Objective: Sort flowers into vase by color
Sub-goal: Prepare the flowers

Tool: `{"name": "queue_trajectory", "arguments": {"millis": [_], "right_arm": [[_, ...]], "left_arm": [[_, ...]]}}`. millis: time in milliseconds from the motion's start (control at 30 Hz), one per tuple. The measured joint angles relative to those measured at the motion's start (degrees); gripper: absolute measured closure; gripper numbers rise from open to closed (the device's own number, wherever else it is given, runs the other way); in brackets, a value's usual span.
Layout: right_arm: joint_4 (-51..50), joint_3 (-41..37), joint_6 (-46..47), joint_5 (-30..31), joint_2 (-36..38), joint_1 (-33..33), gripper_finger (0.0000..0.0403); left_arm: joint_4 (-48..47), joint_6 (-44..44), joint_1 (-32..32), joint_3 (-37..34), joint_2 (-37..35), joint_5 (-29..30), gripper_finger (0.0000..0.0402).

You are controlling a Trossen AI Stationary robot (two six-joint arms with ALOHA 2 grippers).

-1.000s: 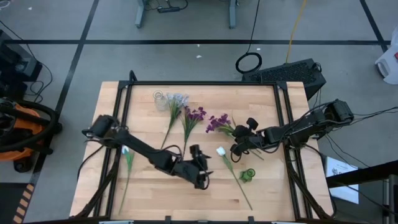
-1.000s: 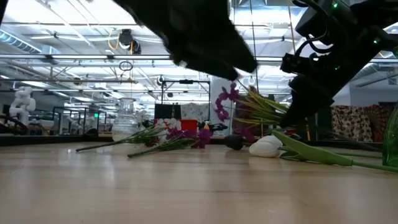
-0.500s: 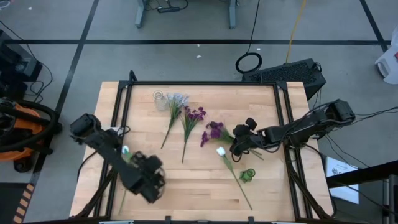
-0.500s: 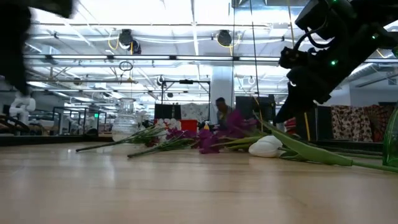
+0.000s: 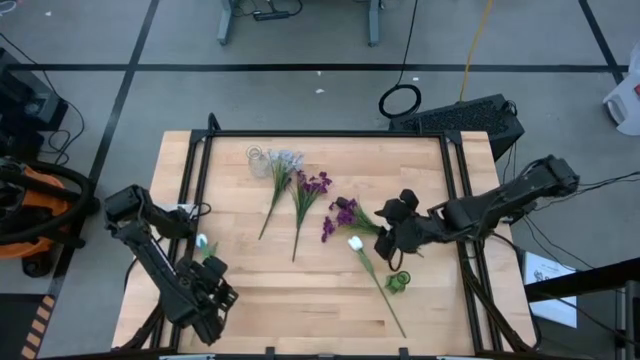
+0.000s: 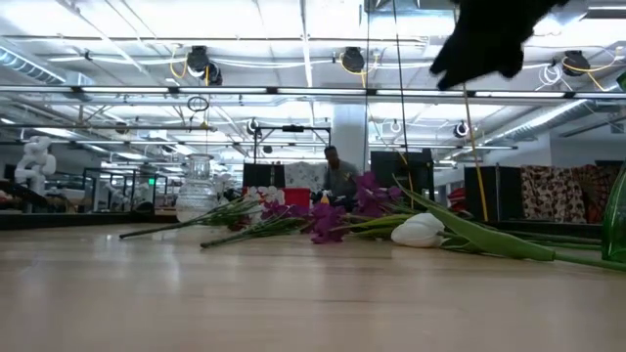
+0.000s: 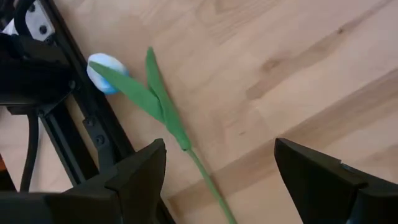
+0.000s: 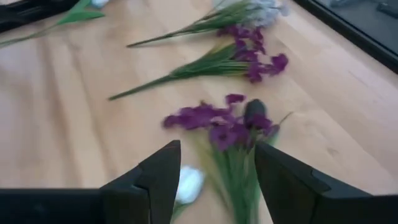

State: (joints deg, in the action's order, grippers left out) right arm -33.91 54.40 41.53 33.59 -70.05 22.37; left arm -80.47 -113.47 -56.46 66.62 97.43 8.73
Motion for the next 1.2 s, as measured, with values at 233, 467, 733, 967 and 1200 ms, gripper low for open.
{"name": "queue_trajectory", "arguments": {"millis": [233, 467, 733, 967, 1200], "right_arm": [[-12.94, 14.04, 7.39, 1.06, -6.86, 10.41, 0.0207], [-22.55, 21.39, 22.0, -0.44, -15.14, 21.78, 0.0207], [-23.23, 21.94, 40.38, -3.09, -20.27, 32.86, 0.0207], [-22.45, 21.94, 47.09, -4.01, -25.51, 36.58, 0.0207], [-20.29, 21.94, 47.39, -3.75, -29.32, 37.01, 0.0207]], "left_arm": [[1.07, -1.74, -0.61, -2.71, 0.02, -3.7, 0.0101], [5.09, -4.76, -0.6, -4.7, 0.02, -4.72, 0.0101], [11.36, -6.26, -0.59, -7.73, 0.02, -4.71, 0.0101], [14.17, -8.96, -2.01, -10.4, 0.07, -4.7, 0.0101], [17.51, -13.02, -3.36, -13.72, 0.07, -4.46, 0.0103]]}}
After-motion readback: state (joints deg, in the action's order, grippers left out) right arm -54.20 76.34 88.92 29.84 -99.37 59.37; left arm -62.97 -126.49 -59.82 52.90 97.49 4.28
